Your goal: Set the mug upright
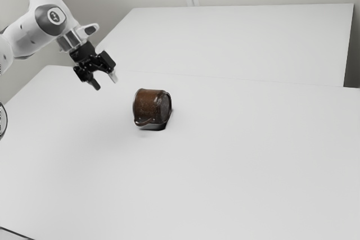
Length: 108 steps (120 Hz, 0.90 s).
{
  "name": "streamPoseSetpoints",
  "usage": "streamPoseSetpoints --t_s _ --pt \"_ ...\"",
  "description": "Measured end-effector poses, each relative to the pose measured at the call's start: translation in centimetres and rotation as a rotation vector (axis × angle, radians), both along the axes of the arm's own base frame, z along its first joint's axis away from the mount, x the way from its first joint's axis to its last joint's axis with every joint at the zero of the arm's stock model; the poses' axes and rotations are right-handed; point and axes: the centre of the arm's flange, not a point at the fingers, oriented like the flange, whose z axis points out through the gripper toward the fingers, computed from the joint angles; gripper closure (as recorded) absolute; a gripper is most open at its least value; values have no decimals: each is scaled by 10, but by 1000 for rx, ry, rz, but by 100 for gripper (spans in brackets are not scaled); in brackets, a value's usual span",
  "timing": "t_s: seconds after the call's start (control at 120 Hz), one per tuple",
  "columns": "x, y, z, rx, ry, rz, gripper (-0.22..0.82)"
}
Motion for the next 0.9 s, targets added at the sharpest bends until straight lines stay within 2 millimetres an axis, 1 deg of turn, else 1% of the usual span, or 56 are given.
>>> streamPoseSetpoints --t_s 0.05,0.142,0.292,0.392,0.542,0.633,0.758,0.9 --pt "3 10 -20 -76 10 22 2" --pt "9 22 -41 -187 -2 36 2" --pt "18 27 -68 -293 -26 45 2" --pt "30 27 -78 -335 -55 43 2" --pt "40 25 -94 -379 -92 54 2" --pt "49 28 -105 -394 -116 64 2" --pt "53 29 -123 -417 -122 75 2" --pt "53 19 -141 -442 -109 72 2"
